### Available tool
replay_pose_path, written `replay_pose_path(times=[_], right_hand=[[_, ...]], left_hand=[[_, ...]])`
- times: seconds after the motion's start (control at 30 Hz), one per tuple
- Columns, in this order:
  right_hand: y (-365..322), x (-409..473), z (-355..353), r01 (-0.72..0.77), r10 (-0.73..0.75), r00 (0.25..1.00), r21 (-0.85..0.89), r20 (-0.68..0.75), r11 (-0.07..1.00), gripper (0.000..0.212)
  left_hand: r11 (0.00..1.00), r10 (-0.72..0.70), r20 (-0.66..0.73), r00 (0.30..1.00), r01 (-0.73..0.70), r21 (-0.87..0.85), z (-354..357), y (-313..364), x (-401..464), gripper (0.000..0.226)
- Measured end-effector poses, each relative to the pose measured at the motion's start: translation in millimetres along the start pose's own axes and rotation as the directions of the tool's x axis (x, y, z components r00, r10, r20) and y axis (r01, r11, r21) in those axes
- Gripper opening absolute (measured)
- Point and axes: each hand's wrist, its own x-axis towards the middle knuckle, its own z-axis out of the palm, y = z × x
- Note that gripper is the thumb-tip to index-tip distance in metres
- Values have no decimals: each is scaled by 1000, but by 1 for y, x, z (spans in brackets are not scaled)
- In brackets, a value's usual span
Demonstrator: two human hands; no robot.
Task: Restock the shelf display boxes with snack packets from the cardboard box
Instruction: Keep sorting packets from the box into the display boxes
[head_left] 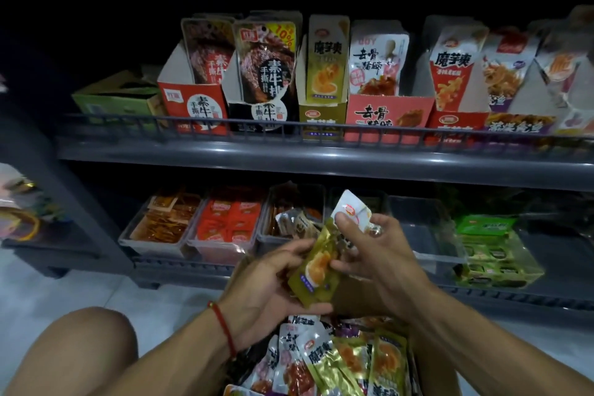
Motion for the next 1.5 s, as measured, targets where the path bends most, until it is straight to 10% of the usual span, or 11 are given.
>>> replay_pose_path(times=[0.3,0.53,0.97,1.33,1.5], right_hand=[[-15,12,10,32,-8,989,-155,150,987,60],[-47,9,9,358,-303,931,-658,202,662,37],[-107,-21,19,464,-242,876,-592,417,659,25],[-257,-3,54,553,-801,483,-833,354,-34,27],[-290,58,83,417,-717,588,-900,374,-128,58]], left_hand=[[913,260,-180,949,-181,365,-13,7,4,43],[785,389,-72,919,-289,548,-17,32,-8,42],[629,563,72,823,-484,608,-11,50,-21,40],[735,611,-185,770,-465,493,-35,72,-14,45],[760,580,-213,786,-429,488,-36,73,-13,46]])
